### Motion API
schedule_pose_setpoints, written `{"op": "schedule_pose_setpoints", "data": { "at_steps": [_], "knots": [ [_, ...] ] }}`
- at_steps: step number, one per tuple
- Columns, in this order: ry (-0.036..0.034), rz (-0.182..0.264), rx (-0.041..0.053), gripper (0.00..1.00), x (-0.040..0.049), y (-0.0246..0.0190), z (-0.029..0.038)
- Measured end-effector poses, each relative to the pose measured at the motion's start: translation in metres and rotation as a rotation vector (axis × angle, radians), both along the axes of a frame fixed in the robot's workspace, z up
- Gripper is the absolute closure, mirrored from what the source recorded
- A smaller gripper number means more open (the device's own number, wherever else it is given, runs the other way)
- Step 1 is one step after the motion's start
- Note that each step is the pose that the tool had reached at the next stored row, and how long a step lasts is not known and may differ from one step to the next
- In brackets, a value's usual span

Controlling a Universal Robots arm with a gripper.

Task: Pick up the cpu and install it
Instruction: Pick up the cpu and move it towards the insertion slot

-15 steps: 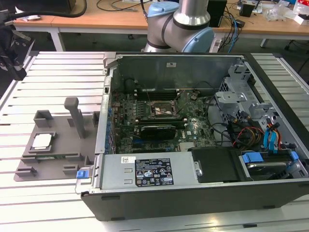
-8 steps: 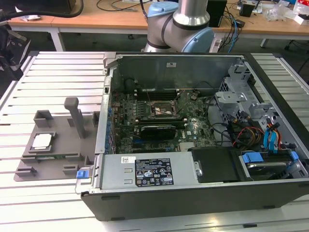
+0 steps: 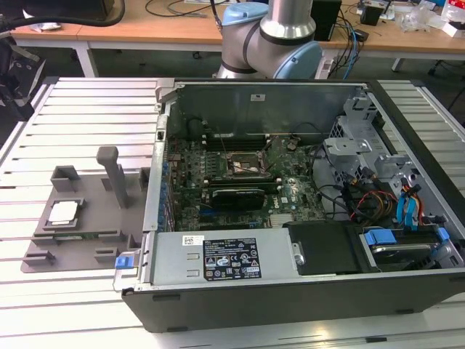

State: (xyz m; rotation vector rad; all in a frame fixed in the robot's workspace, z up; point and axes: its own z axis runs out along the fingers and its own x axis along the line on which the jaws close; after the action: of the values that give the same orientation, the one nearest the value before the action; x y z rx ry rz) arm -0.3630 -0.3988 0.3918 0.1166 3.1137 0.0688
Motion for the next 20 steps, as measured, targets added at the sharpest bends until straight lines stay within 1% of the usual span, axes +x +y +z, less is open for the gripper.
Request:
{"op": "schedule_pose_setpoints", "data": {
  "at_steps": [5,7,8,9,10,11,12,13,14,15,16,17,18,19,20],
  "knots": [
    [0.0,0.0,0.0,0.89,-0.0001,0.0,0.0],
    [0.0,0.0,0.0,0.76,-0.0002,0.0,0.0],
    [0.0,0.0,0.0,0.76,-0.0002,0.0,0.0],
    [0.0,0.0,0.0,0.71,-0.0002,0.0,0.0],
    [0.0,0.0,0.0,0.58,-0.0003,0.0,0.0],
    [0.0,0.0,0.0,0.4,-0.0004,0.0,0.0],
    [0.0,0.0,0.0,0.4,-0.0005,0.0,0.0],
    [0.0,0.0,0.0,0.34,-0.0005,0.0,0.0],
    [0.0,0.0,0.0,0.34,-0.0005,0.0,0.0],
    [0.0,0.0,-0.0019,0.34,-0.0006,0.0001,0.0],
    [0.0001,0.003,-0.0108,0.34,-0.0007,0.0001,0.0],
    [0.0,0.022,-0.0287,0.34,-0.0005,0.0,0.0],
    [-0.0006,0.059,-0.0362,0.34,-0.0005,-0.0001,-0.0001],
    [-0.001,0.087,-0.0363,0.34,-0.0005,0.0001,0.0],
    [-0.0011,0.088,-0.0362,0.34,-0.0005,0.0001,-0.0001]
  ]
}}
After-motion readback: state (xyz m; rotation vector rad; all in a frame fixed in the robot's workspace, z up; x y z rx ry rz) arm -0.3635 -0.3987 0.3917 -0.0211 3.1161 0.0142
